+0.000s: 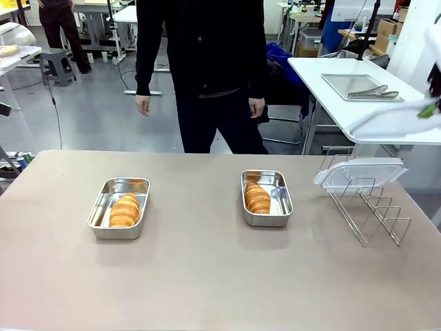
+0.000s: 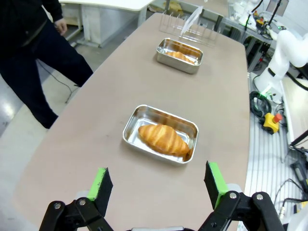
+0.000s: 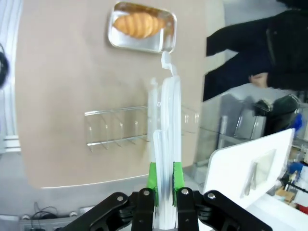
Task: Place the bread in airtight containers.
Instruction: Pick up one Airtight Container lid and hand it to the human.
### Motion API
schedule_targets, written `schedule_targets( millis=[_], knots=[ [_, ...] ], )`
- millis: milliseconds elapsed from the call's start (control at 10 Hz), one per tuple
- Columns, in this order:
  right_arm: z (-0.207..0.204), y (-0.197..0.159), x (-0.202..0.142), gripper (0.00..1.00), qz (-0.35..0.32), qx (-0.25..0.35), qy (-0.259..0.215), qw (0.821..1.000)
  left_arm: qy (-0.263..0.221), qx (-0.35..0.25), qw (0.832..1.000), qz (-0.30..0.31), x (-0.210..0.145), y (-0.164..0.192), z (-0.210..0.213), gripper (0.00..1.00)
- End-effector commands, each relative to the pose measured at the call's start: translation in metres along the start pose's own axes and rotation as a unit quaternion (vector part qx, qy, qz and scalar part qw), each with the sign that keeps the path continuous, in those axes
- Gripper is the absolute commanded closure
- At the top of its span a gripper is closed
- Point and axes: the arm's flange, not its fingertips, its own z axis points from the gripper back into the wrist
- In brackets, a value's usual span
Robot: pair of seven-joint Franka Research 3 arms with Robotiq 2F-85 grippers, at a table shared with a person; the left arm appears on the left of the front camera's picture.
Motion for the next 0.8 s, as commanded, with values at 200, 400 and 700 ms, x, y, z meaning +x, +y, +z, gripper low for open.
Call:
schedule_targets(
  millis=[200, 400, 700],
  knots=[
    [0.021, -0.015, 0.054, 1.0, 0.079, -0.075, -0.044, 0.993, -0.014, -0.001, 1.0, -0.008, 0.002, -0.001, 0.0, 0.0],
    [0.008, -0.026, 0.086, 1.0, 0.145, -0.096, -0.082, 0.981, -0.014, -0.001, 1.0, -0.008, 0.002, -0.001, 0.0, 0.0],
    [-0.051, -0.045, 0.149, 1.0, 0.217, -0.123, -0.133, 0.959, -0.014, -0.001, 1.0, -0.008, 0.002, -0.001, 0.0, 0.0]
  ],
)
